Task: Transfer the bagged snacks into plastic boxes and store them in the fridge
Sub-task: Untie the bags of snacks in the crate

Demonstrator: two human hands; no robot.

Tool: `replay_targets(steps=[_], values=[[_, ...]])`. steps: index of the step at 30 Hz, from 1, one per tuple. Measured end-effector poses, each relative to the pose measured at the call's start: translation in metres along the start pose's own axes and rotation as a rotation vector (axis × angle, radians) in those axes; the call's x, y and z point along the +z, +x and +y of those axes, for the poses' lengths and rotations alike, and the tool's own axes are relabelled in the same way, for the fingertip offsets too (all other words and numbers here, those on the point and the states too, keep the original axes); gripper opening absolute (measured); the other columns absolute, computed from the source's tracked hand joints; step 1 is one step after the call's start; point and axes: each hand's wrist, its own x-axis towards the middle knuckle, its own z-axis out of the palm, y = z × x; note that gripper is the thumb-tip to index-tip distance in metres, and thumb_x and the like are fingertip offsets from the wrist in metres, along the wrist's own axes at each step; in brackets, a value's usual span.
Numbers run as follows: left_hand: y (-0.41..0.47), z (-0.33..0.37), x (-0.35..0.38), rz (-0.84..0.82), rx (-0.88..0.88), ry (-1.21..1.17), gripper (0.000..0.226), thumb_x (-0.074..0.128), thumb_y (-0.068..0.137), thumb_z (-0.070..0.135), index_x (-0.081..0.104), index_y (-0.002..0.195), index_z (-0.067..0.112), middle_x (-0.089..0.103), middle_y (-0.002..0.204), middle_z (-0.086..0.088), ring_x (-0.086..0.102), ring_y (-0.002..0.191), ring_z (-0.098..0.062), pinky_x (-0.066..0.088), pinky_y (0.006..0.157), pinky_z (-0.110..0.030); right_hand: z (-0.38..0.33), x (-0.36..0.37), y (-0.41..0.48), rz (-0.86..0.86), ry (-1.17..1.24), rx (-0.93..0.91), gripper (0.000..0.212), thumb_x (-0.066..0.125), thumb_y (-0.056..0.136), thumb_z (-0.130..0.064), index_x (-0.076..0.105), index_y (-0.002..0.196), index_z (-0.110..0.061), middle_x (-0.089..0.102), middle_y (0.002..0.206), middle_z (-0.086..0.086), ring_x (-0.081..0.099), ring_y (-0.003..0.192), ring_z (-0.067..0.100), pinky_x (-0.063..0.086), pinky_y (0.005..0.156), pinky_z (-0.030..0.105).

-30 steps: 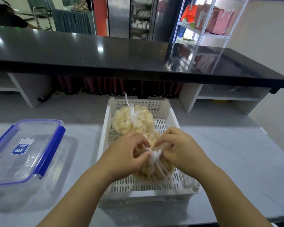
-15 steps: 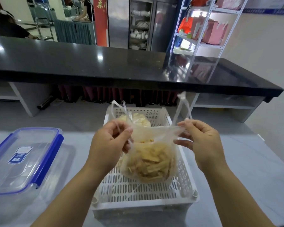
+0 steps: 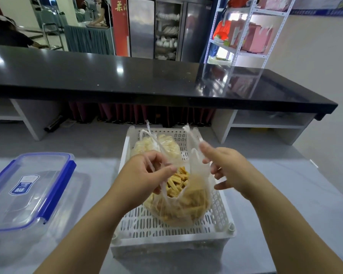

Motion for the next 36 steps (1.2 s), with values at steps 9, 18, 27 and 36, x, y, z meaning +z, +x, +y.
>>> replay_targets(steps=[9, 18, 27, 36], values=[[-0.001, -0.002, 0.007, 0.057, -0.015, -0.022, 0.018, 0.062, 0.087, 0.019, 0.062, 0.08, 0.003, 0.064, 0.062, -0.015, 0.061, 0.056, -0.03, 0.056, 0.057, -0.037, -0.021, 0.008, 0.012, -0.08, -0.144, 0.018, 0.042, 0.049, 0.089, -0.056, 0.056, 0.092, -0.015, 0.061, 0.094, 0.001, 0.061, 0.088, 0.023, 0.061, 0.063, 0.04], [-0.005, -0.008, -0.001, 0.194, -0.052, -0.186, 0.018, 0.059, 0.089, 0.01, 0.059, 0.072, 0.003, 0.058, 0.048, -0.001, 0.054, 0.044, -0.019, 0.052, 0.046, -0.03, 0.003, 0.014, 0.001, 0.021, -0.542, -0.012, 0.017, 0.056, 0.08, -0.009, 0.064, 0.09, 0.003, 0.061, 0.069, 0.012, 0.068, 0.059, 0.027, 0.06, 0.063, 0.044], [-0.01, -0.012, 0.0, 0.138, -0.211, -0.5, 0.024, 0.05, 0.093, 0.013, 0.061, 0.075, 0.001, 0.065, 0.062, -0.007, 0.061, 0.051, -0.016, 0.057, 0.049, -0.027, 0.03, 0.0, -0.004, -0.043, 0.353, 0.118, 0.027, 0.049, 0.097, -0.016, 0.062, 0.073, -0.008, 0.059, 0.063, 0.002, 0.053, 0.058, 0.013, 0.044, 0.058, 0.028], [-0.011, -0.022, 0.001, 0.124, -0.382, -1.148, 0.026, 0.051, 0.085, 0.016, 0.066, 0.068, 0.005, 0.067, 0.067, -0.007, 0.067, 0.057, -0.016, 0.06, 0.057, -0.028, 0.055, 0.009, 0.007, -0.183, 1.309, 0.391, 0.015, 0.052, 0.083, -0.009, 0.061, 0.092, -0.002, 0.065, 0.064, 0.008, 0.063, 0.051, 0.02, 0.057, 0.067, 0.036]])
